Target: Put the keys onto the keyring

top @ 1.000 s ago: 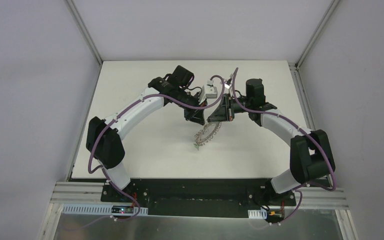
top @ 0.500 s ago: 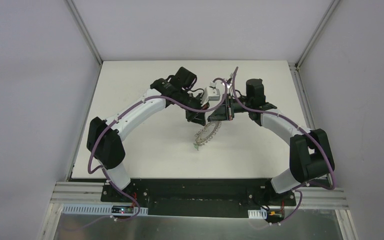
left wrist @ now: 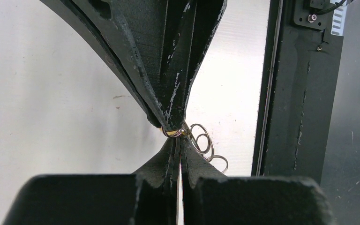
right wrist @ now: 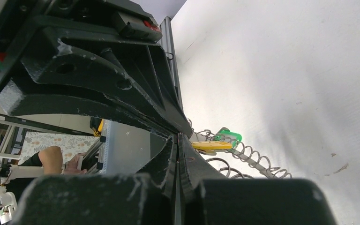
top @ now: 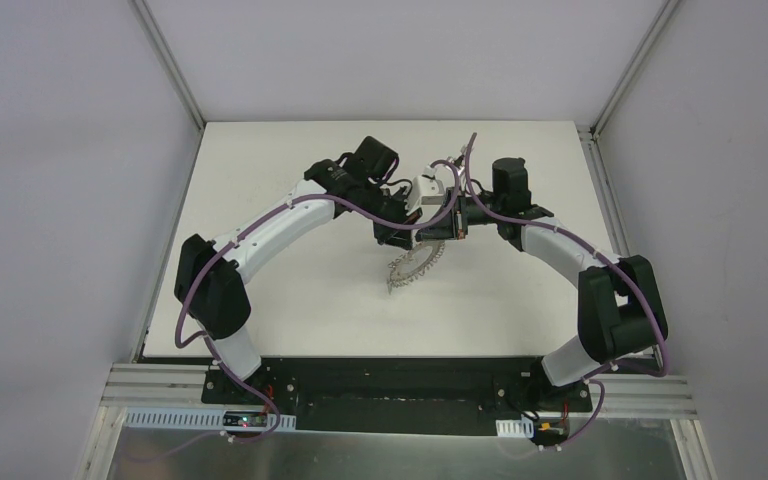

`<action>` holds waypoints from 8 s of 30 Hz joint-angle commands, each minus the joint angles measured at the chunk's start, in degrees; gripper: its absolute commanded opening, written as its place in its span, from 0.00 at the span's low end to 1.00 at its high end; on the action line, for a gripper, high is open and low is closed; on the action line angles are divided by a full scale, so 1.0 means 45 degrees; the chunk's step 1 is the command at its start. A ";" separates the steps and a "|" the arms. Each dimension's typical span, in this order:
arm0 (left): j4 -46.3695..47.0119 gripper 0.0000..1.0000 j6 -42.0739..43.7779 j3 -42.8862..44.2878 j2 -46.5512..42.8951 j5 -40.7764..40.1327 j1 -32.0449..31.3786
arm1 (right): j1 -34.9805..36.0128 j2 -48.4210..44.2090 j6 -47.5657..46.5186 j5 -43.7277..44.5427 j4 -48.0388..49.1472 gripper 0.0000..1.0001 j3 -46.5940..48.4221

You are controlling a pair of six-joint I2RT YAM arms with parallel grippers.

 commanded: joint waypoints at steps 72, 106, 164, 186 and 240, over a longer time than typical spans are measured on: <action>-0.0157 0.00 -0.0015 0.0590 -0.0698 -0.1954 0.0072 | -0.0006 0.0004 -0.0553 -0.0431 0.0058 0.01 0.0447; 0.0213 0.00 -0.1983 0.0447 -0.0545 -0.0550 0.0384 | -0.0412 -0.0433 -0.1833 0.0029 -0.1138 0.22 0.0677; 0.0751 0.34 -0.4086 -0.2808 -0.0868 -0.3672 0.3114 | 0.3409 -0.0741 -1.2546 0.7994 -0.9143 0.56 0.0141; 0.0493 0.42 -0.4192 -0.3167 -0.1774 -0.3752 0.5287 | 0.6836 0.2067 -1.3573 1.1445 -0.9918 0.69 0.1399; 0.0200 0.43 -0.4129 -0.2974 -0.2221 -0.3566 0.6115 | 0.9096 0.2922 -1.3936 1.1732 -1.0620 0.44 0.3564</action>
